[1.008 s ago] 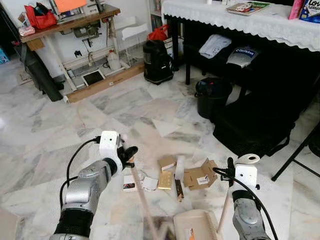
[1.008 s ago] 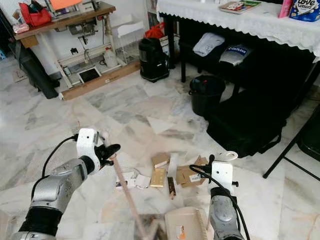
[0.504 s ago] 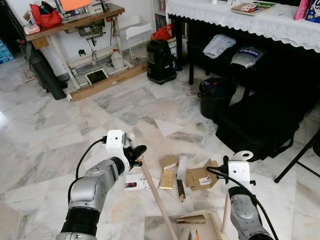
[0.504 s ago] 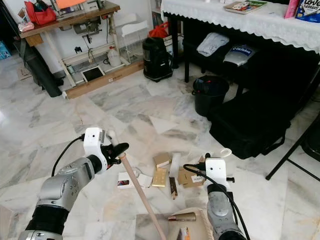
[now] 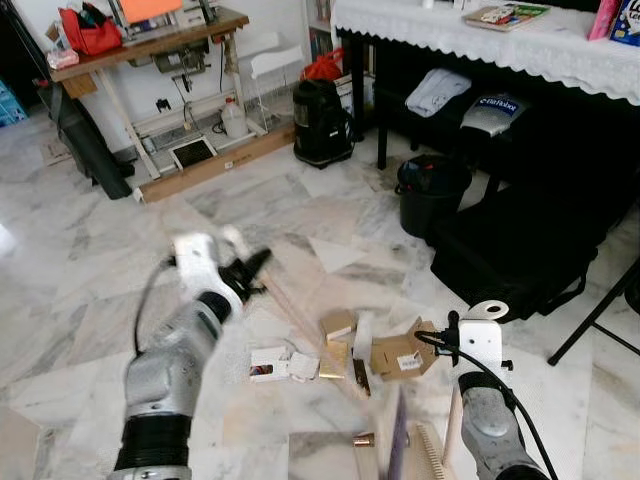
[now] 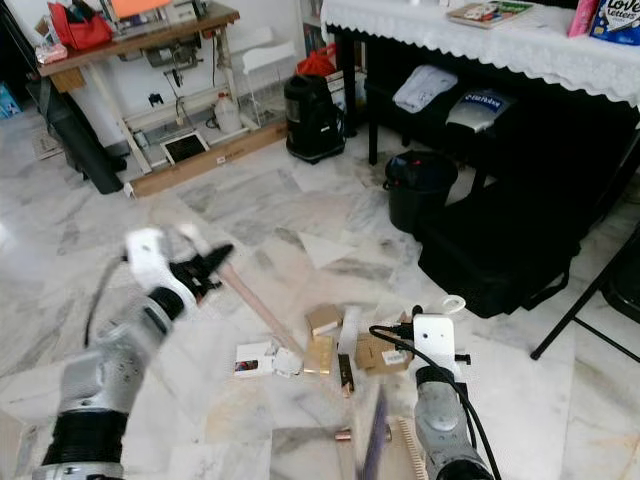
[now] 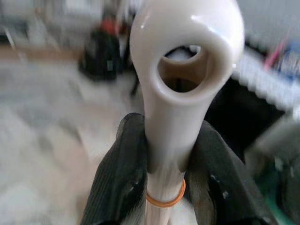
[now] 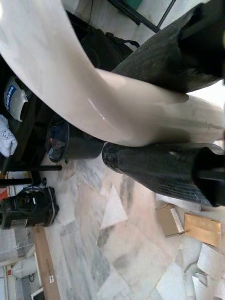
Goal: Sweep floor
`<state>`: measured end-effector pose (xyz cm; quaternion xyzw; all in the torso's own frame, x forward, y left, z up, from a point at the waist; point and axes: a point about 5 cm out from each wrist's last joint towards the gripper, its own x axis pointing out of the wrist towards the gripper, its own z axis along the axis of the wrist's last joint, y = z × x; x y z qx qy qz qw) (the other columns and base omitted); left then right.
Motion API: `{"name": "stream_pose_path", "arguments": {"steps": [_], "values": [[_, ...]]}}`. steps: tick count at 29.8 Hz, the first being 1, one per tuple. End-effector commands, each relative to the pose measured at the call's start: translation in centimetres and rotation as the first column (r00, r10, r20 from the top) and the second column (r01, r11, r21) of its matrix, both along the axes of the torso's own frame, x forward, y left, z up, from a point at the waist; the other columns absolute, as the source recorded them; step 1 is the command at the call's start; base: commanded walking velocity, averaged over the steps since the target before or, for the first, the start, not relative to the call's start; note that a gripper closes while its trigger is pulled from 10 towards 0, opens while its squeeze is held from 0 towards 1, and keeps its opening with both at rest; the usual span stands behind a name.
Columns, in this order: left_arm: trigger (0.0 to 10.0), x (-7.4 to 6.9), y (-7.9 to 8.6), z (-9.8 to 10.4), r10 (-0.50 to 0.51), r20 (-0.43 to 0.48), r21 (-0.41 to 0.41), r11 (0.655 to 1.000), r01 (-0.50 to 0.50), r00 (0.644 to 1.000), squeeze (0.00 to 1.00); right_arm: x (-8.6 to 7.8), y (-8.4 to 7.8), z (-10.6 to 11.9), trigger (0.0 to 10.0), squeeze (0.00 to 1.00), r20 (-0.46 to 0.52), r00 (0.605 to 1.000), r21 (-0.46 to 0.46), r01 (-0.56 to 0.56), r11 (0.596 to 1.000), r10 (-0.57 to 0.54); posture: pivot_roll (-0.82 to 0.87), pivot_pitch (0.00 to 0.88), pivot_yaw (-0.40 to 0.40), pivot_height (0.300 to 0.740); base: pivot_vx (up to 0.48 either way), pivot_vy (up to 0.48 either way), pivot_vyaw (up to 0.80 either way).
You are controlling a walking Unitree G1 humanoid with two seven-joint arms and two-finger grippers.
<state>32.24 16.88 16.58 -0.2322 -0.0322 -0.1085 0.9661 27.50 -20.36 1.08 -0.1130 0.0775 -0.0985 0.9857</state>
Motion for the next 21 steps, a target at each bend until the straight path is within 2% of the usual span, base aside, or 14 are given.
{"name": "stream_pose_path", "arguments": {"steps": [1, 2, 4, 5, 6, 8, 11, 18, 20, 21], "values": [[10.0, 0.0, 1.1, 2.3, 0.062, 0.114, -0.037, 0.998, -0.058, 0.992, 0.0, -1.4, -0.5, -1.8, 10.0, 0.0, -0.114, 0.993, 0.003, 0.029, 1.0, -0.029, 0.02, 0.0, 0.118, 0.74, 0.0, 0.0, 0.0], [10.0, 0.1, 1.6, 2.7, 0.107, 0.139, -0.021, 0.994, -0.105, 0.985, 0.0, -1.4, -0.6, -1.8, 10.0, 0.0, -0.112, 0.993, 0.021, 0.036, 0.999, -0.033, 0.02, 0.0, 0.118, 0.74, 0.0, 0.0, 0.0], [10.0, 0.2, 1.8, 2.6, 0.131, 0.141, 0.007, 0.991, -0.133, 0.981, 0.0, -1.4, -0.6, -1.8, 10.0, 0.0, -0.109, 0.993, 0.044, 0.047, 0.998, -0.042, 0.01, 0.0, 0.116, 0.74, 0.0, 0.0, 0.0], [10.0, 0.3, 2.1, 2.3, 0.166, 0.135, 0.046, 0.984, -0.173, 0.977, 0.0, -1.3, -0.8, -1.7, 10.0, 0.0, -0.097, 0.993, 0.091, 0.069, 0.993, -0.06, 0.01, 0.0, 0.115, 0.74, 0.0, 0.0, 0.0], [10.0, 0.3, 2.1, 2.3, 0.166, 0.135, 0.046, 0.984, -0.173, 0.977, 0.0, -1.3, -0.8, -1.7, 10.0, 0.0, -0.097, 0.993, 0.091, 0.069, 0.993, -0.06, 0.01, 0.0, 0.115, 0.74, 0.0, 0.0, 0.0], [10.0, 0.3, 2.3, 1.6, 0.201, 0.123, 0.09, 0.973, -0.213, 0.972, 0.0, -1.0, -1.1, -1.2, 10.0, 0.0, -0.066, 0.994, 0.151, 0.096, 0.984, -0.087, 0.0, 0.0, 0.115, 0.74, 0.0, 0.0, 0.0], [10.0, 0.2, 2.2, 1.0, 0.211, 0.123, 0.142, 0.963, -0.228, 0.97, 0.0, -0.4, -1.5, -0.3, 10.0, 0.0, -0.009, 0.993, 0.189, 0.114, 0.975, -0.115, -0.01, 0.0, 0.114, 0.74, 0.0, 0.0, 0.0], [10.0, 0.0, 1.9, -0.5, 0.222, 0.131, 0.241, 0.938, -0.248, 0.966, 0.0, 0.7, -1.5, 1.6, 10.0, 0.0, 0.118, 0.986, 0.198, 0.093, 0.976, -0.117, -0.02, 0.0, 0.112, 0.74, 0.0, 0.0, 0.0], [10.0, 0.0, 2.0, -0.8, 0.224, 0.134, 0.27, 0.929, -0.254, 0.965, 0.0, 0.9, -1.7, 2.2, 10.0, 0.0, 0.162, 0.977, 0.229, 0.101, 0.968, -0.141, -0.02, 0.0, 0.112, 0.74, 0.0, 0.0, 0.0], [10.0, -0.1, 2.1, -1.2, 0.225, 0.129, 0.293, 0.922, -0.254, 0.966, 0.0, 1.1, -1.8, 2.8, 10.0, 0.0, 0.203, 0.964, 0.273, 0.112, 0.956, -0.171, -0.02, 0.0, 0.113, 0.74, 0.0, 0.0, 0.0]]}}
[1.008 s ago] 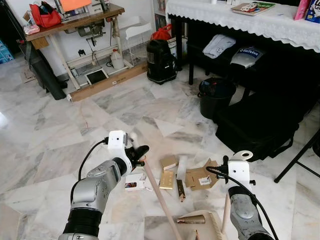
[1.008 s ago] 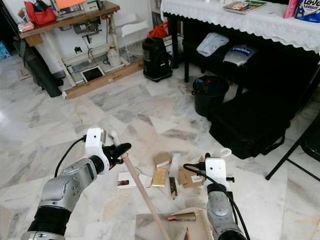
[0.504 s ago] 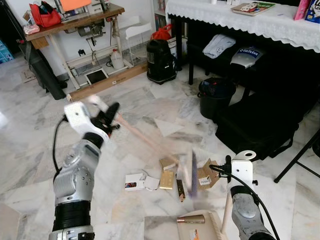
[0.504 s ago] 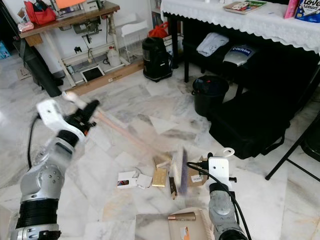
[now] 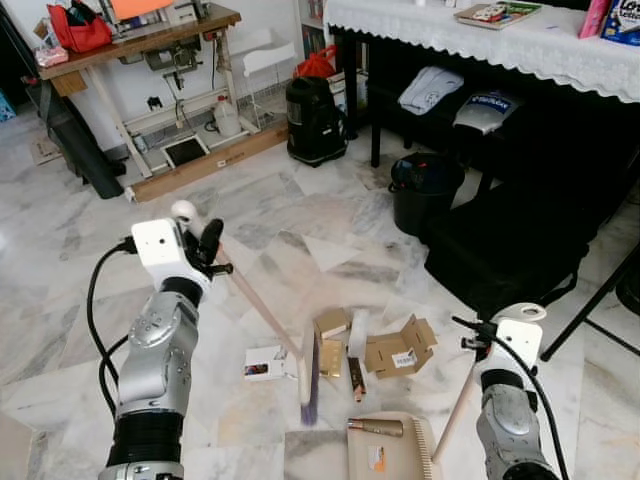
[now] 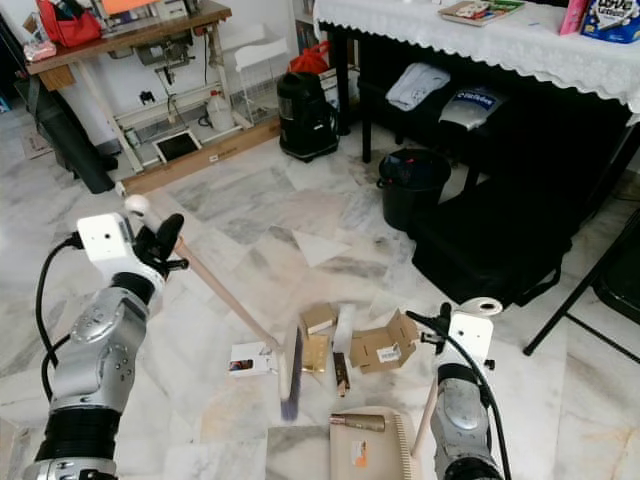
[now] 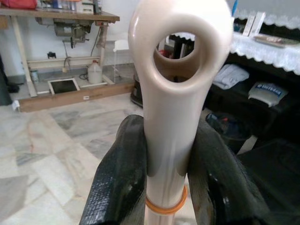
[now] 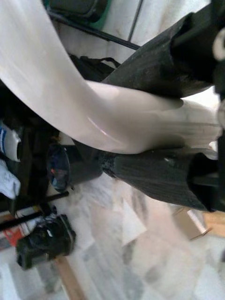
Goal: Sweep floor
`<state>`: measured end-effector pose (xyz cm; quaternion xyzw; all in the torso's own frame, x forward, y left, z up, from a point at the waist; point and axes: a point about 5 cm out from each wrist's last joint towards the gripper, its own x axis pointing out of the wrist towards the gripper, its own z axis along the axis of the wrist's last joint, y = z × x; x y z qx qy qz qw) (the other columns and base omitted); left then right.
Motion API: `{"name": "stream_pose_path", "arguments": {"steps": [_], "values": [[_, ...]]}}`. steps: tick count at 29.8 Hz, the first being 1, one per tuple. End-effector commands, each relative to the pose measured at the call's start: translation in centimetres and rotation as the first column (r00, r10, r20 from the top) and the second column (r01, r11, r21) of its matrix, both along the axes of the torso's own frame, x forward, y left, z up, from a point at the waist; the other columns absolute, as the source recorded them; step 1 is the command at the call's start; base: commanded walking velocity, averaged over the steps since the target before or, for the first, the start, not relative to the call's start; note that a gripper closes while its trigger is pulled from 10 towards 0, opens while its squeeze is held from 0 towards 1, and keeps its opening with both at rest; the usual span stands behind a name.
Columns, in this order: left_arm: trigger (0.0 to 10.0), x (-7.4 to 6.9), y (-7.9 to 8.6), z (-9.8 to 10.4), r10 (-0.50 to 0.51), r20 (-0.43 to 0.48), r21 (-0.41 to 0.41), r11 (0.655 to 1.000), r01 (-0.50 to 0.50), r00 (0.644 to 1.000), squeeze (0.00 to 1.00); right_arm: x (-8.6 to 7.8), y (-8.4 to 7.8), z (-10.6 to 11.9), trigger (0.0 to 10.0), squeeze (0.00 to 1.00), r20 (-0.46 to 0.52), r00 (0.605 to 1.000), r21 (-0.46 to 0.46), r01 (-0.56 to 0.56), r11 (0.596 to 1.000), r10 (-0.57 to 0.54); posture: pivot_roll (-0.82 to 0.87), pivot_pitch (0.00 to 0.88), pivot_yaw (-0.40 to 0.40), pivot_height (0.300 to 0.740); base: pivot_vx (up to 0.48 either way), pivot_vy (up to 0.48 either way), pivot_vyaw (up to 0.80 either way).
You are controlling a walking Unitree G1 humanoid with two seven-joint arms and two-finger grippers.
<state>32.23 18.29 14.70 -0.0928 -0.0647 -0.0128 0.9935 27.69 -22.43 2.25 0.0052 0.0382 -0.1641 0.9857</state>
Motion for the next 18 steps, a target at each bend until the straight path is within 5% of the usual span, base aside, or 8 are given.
{"name": "stream_pose_path", "arguments": {"steps": [1, 6, 13, 15, 18], "values": [[10.0, -0.08, 0.79, 0.43, 0.027, 0.041, 0.051, 0.998, -0.029, 0.999, 0.0, 1.0, 0.24, 1.92, 10.0, 0.0, 0.133, 0.991, 0.06, 0.021, 0.998, -0.029, -0.02, 0.0, 0.113, 0.74, 0.0, 0.0, 0.0], [10.0, -0.08, 0.89, 0.06, 0.032, 0.04, 0.067, 0.997, -0.035, 0.999, 0.0, 1.14, 0.1, 2.52, 10.0, 0.0, 0.192, 0.977, 0.161, 0.059, 0.985, -0.09, -0.03, 0.0, 0.114, 0.74, 0.0, 0.0, 0.0], [10.0, 0.11, 1.19, -0.06, 0.039, 0.042, 0.069, 0.997, -0.042, 0.998, 0.0, 1.04, 0.16, 2.69, 10.0, 0.0, 0.209, 0.974, 0.172, 0.047, 0.984, -0.083, -0.02, 0.0, 0.113, 0.74, 0.0, 0.0, 0.0], [10.0, 0.18, 1.03, -0.07, 0.026, 0.036, 0.041, 0.999, -0.028, 0.999, 0.0, 0.97, 0.18, 2.68, 10.0, 0.0, 0.211, 0.974, 0.175, 0.046, 0.983, -0.083, -0.02, 0.0, 0.113, 0.74, 0.0, 0.0, 0.0], [10.0, 0.26, 0.59, -0.08, -0.02, 0.034, -0.113, 0.993, 0.023, 0.999, 0.0, 0.91, 0.31, 2.61, 10.0, 0.0, 0.217, 0.972, 0.202, 0.042, 0.978, -0.087, -0.02, 0.0, 0.113, 0.74, 0.0, 0.0, 0.0]]}}
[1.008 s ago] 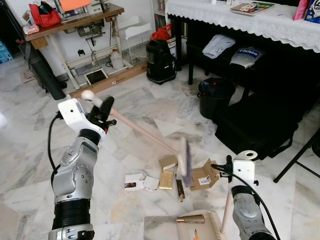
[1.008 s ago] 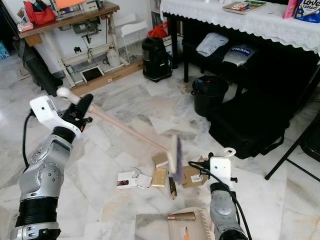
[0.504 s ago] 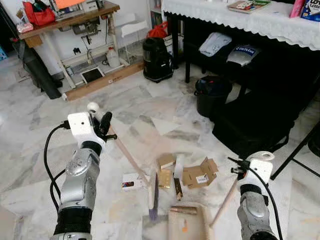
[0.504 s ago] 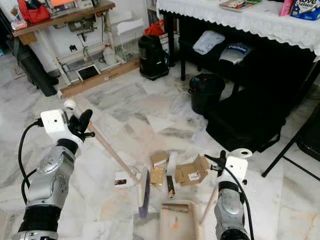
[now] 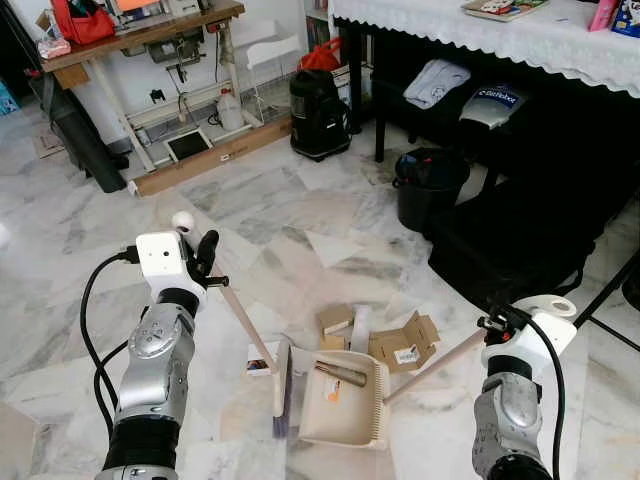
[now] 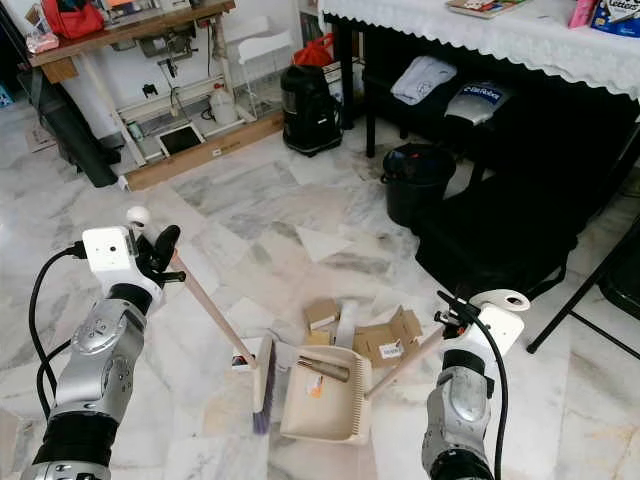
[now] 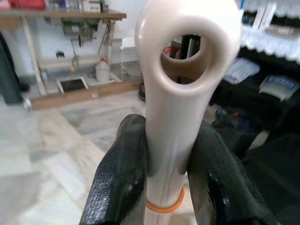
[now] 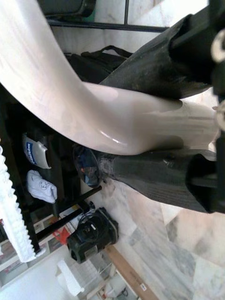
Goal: Sweep floor
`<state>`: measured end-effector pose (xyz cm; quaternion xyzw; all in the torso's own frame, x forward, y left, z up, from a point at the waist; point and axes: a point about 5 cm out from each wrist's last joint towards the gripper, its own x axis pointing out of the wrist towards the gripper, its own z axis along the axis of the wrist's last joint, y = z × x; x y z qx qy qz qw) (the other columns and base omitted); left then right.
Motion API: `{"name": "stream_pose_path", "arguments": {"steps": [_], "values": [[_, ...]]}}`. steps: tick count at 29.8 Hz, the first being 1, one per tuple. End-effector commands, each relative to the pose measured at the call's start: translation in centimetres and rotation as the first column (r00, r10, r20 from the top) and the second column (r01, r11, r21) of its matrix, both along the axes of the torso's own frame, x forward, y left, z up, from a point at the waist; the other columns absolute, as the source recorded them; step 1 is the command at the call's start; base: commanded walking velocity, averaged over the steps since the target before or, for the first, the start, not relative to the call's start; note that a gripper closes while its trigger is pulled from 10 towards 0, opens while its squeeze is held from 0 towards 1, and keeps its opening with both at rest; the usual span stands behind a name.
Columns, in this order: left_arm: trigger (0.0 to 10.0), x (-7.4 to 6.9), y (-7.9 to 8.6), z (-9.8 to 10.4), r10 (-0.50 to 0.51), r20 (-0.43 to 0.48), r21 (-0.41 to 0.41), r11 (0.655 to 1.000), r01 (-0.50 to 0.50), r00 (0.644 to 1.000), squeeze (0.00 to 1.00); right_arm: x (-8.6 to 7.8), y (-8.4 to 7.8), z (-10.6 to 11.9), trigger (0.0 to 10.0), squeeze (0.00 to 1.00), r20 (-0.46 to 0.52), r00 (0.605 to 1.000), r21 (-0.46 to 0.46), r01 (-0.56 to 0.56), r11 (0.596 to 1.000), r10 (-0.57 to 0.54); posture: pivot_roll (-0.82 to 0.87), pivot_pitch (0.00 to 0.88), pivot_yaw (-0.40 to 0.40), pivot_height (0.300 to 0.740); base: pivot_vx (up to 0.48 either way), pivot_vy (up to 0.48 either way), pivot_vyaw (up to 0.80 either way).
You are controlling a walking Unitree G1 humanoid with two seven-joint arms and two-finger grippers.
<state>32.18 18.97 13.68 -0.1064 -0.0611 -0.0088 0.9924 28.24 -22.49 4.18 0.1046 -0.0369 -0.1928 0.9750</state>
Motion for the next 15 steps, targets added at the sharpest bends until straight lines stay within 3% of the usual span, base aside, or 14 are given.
{"name": "stream_pose_path", "arguments": {"steps": [1, 2, 6, 9, 12, 13, 15], "values": [[10.0, 0.31, -0.11, 1.02, -0.03, 0.048, -0.11, 0.993, 0.035, 0.998, 0.0, 0.36, 0.42, 0.66, 10.0, 0.0, 0.046, 0.999, 0.026, -0.004, 1.0, 0.003, -0.02, 0.0, 0.113, 0.74, 0.0, 0.0, 0.0], [10.0, 0.33, -0.16, 1.13, -0.044, 0.053, -0.16, 0.986, 0.052, 0.998, 0.0, 0.37, 0.53, 0.63, 10.0, 0.0, 0.045, 0.999, 0.026, -0.009, 1.0, 0.008, -0.02, 0.0, 0.112, 0.74, 0.0, 0.0, 0.0], [10.0, 0.38, -0.28, 1.23, -0.064, 0.055, -0.196, 0.978, 0.074, 0.996, 0.0, 0.37, 0.53, 0.62, 10.0, 0.0, 0.045, 0.999, 0.029, -0.011, 1.0, 0.01, -0.01, 0.0, 0.11, 0.74, 0.0, 0.0, 0.0], [10.0, 0.5, -0.43, 1.1, -0.087, 0.033, -0.166, 0.982, 0.091, 0.996, 0.0, 0.36, 0.44, 0.57, 10.0, 0.0, 0.041, 0.999, 0.032, -0.012, 0.999, 0.011, -0.01, 0.0, 0.108, 0.74, 0.0, 0.0, 0.0], [10.0, 0.59, 0.04, 0.83, -0.045, 0.016, -0.125, 0.991, 0.046, 0.999, 0.0, 0.37, 0.39, 0.6, 10.0, 0.0, 0.041, 0.999, 0.032, -0.014, 0.999, 0.012, -0.01, 0.0, 0.108, 0.74, 0.0, 0.0, 0.0], [10.0, 0.52, 0.24, 1.11, -0.02, 0.036, -0.074, 0.997, 0.023, 0.999, 0.0, 0.37, 0.31, 0.67, 10.0, 0.0, 0.043, 0.999, 0.031, -0.012, 0.999, 0.011, -0.01, 0.0, 0.107, 0.74, 0.0, 0.0, 0.0], [10.0, 0.49, 0.22, 1.6, -0.015, 0.069, -0.054, 0.998, 0.019, 0.997, 0.0, 0.36, 0.2, 0.7, 10.0, 0.0, 0.044, 0.999, 0.029, -0.012, 1.0, 0.011, -0.02, 0.0, 0.106, 0.74, 0.0, 0.0, 0.0]]}}
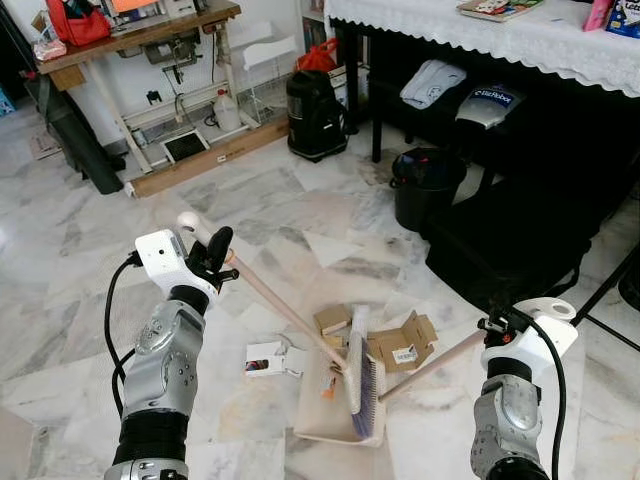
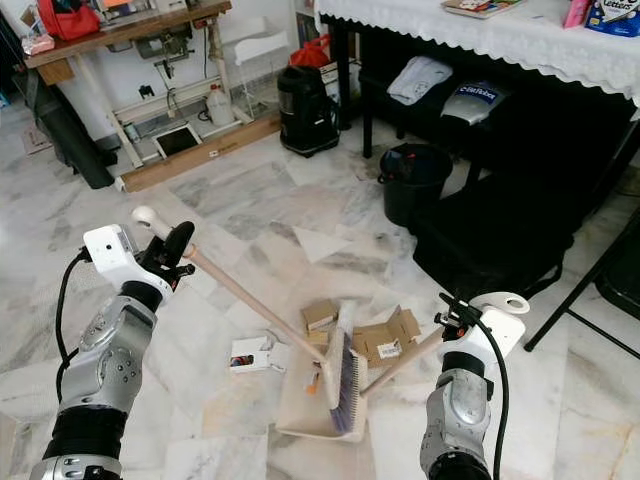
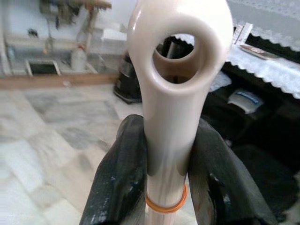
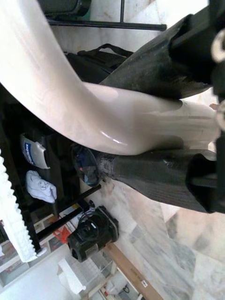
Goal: Sweep floor
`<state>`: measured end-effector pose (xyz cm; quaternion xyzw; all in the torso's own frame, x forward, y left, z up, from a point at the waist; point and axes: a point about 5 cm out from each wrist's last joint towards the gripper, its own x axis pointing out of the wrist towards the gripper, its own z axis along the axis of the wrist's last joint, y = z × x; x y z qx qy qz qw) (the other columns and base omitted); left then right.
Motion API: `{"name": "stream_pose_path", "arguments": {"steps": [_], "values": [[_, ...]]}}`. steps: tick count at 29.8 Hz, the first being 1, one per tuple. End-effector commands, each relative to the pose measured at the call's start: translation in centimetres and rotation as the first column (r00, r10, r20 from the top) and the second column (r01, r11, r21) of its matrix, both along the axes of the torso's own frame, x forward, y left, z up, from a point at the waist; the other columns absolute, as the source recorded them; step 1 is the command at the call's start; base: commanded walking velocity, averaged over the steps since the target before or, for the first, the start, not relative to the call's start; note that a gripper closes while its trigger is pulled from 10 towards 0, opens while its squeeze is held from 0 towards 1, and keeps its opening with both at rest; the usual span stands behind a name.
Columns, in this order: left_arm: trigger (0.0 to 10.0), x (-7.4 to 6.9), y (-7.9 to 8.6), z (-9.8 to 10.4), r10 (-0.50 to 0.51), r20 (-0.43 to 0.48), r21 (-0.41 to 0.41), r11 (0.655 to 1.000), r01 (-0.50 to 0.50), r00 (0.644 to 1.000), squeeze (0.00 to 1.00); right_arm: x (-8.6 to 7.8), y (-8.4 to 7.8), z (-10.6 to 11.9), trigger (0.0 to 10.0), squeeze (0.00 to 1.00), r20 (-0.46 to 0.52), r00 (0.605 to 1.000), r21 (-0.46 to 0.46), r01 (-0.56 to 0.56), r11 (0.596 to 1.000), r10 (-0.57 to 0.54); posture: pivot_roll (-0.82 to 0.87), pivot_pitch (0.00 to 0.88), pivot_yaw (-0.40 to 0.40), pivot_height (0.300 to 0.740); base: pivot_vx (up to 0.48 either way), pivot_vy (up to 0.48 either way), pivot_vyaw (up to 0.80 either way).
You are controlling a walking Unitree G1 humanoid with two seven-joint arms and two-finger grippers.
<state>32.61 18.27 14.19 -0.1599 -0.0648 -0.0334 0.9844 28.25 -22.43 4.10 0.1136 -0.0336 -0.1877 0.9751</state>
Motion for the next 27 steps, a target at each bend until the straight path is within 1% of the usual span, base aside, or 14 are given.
{"name": "stream_pose_path", "arguments": {"steps": [1, 2, 3, 4, 6, 11, 12, 15, 19, 20, 22, 23, 24, 27], "values": [[10.0, 0.1, 1.0, 1.4, 0.046, 0.069, 0.043, 0.998, -0.049, 0.997, 0.0, 0.4, 0.1, 0.8, 10.0, 0.0, 0.046, 0.999, 0.009, 0.0, 1.0, 0.0, -0.02, 0.0, 0.104, 0.74, 0.0, 0.0, 0.0], [10.0, 0.1, 1.0, 1.4, 0.046, 0.069, 0.043, 0.998, -0.049, 0.997, 0.0, 0.4, 0.1, 0.8, 10.0, 0.0, 0.046, 0.999, 0.009, 0.0, 1.0, 0.0, -0.02, 0.0, 0.104, 0.74, 0.0, 0.0, 0.0], [10.0, 0.1, 1.3, 2.6, 0.077, 0.118, 0.035, 0.996, -0.082, 0.99, 0.0, 0.3, 0.0, 0.8, 10.0, 0.0, 0.046, 0.999, 0.007, 0.001, 1.0, -0.002, -0.02, 0.0, 0.102, 0.74, 0.0, 0.0, 0.0], [10.0, 0.1, 1.5, 3.2, 0.088, 0.141, 0.028, 0.995, -0.093, 0.986, 0.0, 0.3, -0.1, 0.8, 10.0, 0.0, 0.046, 0.999, 0.006, 0.002, 1.0, -0.002, -0.02, 0.0, 0.102, 0.74, 0.0, 0.0, 0.0], [10.0, 0.3, 1.7, 5.0, 0.106, 0.201, 0.017, 0.994, -0.111, 0.974, 0.0, 0.3, -0.2, 0.8, 10.0, 0.0, 0.045, 0.999, 0.004, -0.001, 1.0, 0.001, -0.01, 0.0, 0.097, 0.74, 0.0, 0.0, 0.0], [10.0, 0.5, 2.0, 6.0, 0.132, 0.231, 0.006, 0.99, -0.138, 0.964, 0.0, 0.3, -0.2, 0.8, 10.0, 0.0, 0.043, 0.999, 0.004, -0.002, 1.0, 0.002, -0.01, 0.0, 0.097, 0.74, 0.0, 0.0, 0.0], [10.0, 0.5, 2.2, 6.6, 0.154, 0.253, 0.009, 0.987, -0.161, 0.955, 0.0, 0.4, -0.1, 0.8, 10.0, 0.0, 0.042, 0.999, 0.004, -0.005, 1.0, 0.005, -0.02, 0.0, 0.096, 0.74, 0.0, 0.0, 0.0], [10.0, 0.5, 2.3, 6.7, 0.177, 0.262, 0.011, 0.982, -0.186, 0.949, 0.0, 0.4, 0.0, 0.8, 10.0, 0.0, 0.042, 0.999, 0.006, -0.009, 1.0, 0.009, -0.02, 0.0, 0.096, 0.74, 0.0, 0.0, 0.0], [10.0, 0.4, 2.4, 6.6, 0.186, 0.266, 0.063, 0.976, -0.21, 0.946, 0.0, 0.5, -0.1, 0.9, 10.0, 0.0, 0.045, 0.999, 0.006, -0.008, 1.0, 0.008, -0.02, 0.0, 0.096, 0.74, 0.0, 0.0, 0.0], [10.0, 0.3, 2.1, 6.3, 0.164, 0.268, 0.123, 0.972, -0.202, 0.949, 0.0, 0.5, -0.1, 1.0, 10.0, 0.0, 0.047, 0.999, 0.005, -0.009, 1.0, 0.009, -0.02, 0.0, 0.096, 0.74, 0.0, 0.0, 0.0], [10.0, 0.3, 1.7, 5.8, 0.135, 0.267, 0.187, 0.964, -0.189, 0.954, 0.0, 0.6, -0.1, 1.1, 10.0, 0.0, 0.052, 0.999, 0.001, -0.011, 1.0, 0.011, -0.02, 0.0, 0.096, 0.74, 0.0, 0.0, 0.0], [10.0, 0.2, 1.2, 5.2, 0.102, 0.26, 0.239, 0.957, -0.167, 0.96, 0.0, 0.6, -0.2, 1.3, 10.0, 0.0, 0.06, 0.998, -0.004, -0.009, 1.0, 0.009, -0.02, 0.0, 0.097, 0.74, 0.0, 0.0, 0.0], [10.0, 0.1, 0.8, 4.6, 0.086, 0.246, 0.251, 0.957, -0.149, 0.965, 0.0, 0.7, -0.3, 1.5, 10.0, 0.0, 0.066, 0.998, -0.013, -0.006, 1.0, 0.007, -0.03, 0.0, 0.096, 0.74, 0.0, 0.0, 0.0], [10.0, -0.1, 0.3, 3.9, 0.074, 0.228, 0.253, 0.958, -0.133, 0.971, 0.0, 0.7, -0.4, 1.6, 10.0, 0.0, 0.071, 0.997, -0.02, -0.004, 1.0, 0.005, -0.04, 0.0, 0.096, 0.74, 0.0, 0.0, 0.0]]}}
